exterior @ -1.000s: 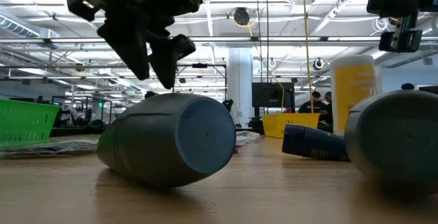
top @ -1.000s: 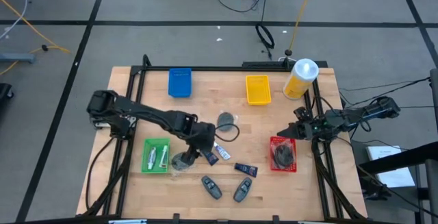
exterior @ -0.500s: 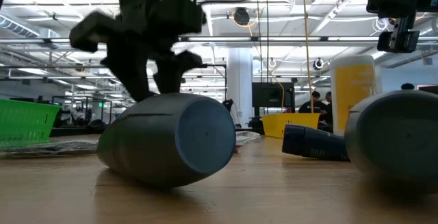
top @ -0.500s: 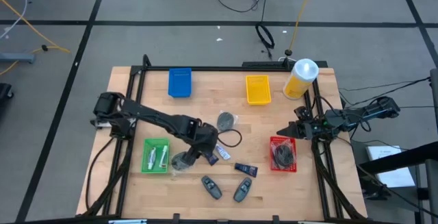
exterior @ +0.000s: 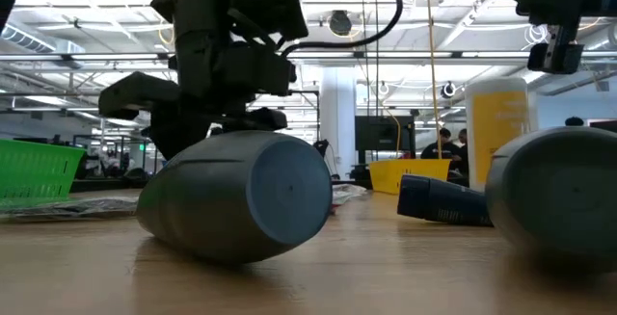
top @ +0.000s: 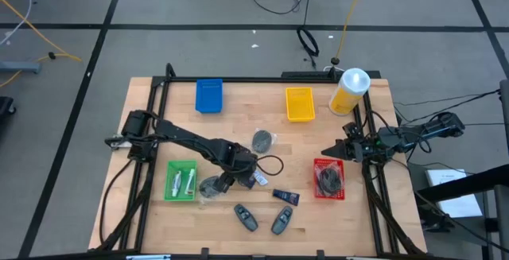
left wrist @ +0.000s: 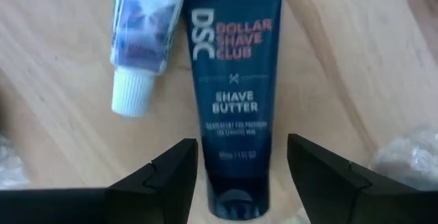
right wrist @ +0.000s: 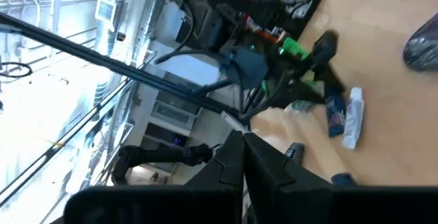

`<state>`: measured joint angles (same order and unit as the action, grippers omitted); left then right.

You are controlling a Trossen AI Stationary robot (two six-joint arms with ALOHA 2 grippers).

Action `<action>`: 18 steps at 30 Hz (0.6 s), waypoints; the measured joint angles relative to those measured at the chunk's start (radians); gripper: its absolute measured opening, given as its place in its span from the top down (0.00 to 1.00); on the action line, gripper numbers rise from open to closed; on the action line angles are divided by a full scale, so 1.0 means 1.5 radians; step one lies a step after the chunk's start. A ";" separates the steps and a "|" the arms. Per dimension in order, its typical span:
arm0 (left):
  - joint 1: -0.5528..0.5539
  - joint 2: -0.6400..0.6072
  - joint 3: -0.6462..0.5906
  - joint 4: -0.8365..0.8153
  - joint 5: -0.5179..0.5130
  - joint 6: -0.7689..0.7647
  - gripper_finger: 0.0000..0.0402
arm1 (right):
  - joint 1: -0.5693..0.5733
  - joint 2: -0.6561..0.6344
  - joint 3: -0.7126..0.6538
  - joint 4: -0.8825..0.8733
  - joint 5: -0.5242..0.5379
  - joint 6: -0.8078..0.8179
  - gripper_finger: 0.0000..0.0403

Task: Pick & Place Travel size toiletries
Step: Put the dark blue shaving cream into the blue bin

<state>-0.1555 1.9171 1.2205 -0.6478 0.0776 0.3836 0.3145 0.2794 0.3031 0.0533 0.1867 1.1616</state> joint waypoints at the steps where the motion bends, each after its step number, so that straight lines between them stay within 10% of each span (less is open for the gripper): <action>1: 0.000 -0.001 0.000 0.001 0.000 0.000 0.45 | 0.000 0.000 0.000 0.000 0.015 -0.010 1.00; 12: 0.003 -0.004 0.000 -0.004 0.002 -0.070 0.76 | 0.000 0.000 0.000 0.003 0.140 -0.082 1.00; 18: 0.004 -0.016 0.000 -0.033 0.002 -0.151 0.74 | -0.001 0.001 0.000 0.027 0.159 -0.108 1.00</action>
<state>-0.1499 1.8929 1.2205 -0.6976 0.0803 0.1566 0.3138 0.2802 0.3031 0.0936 0.4248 1.0001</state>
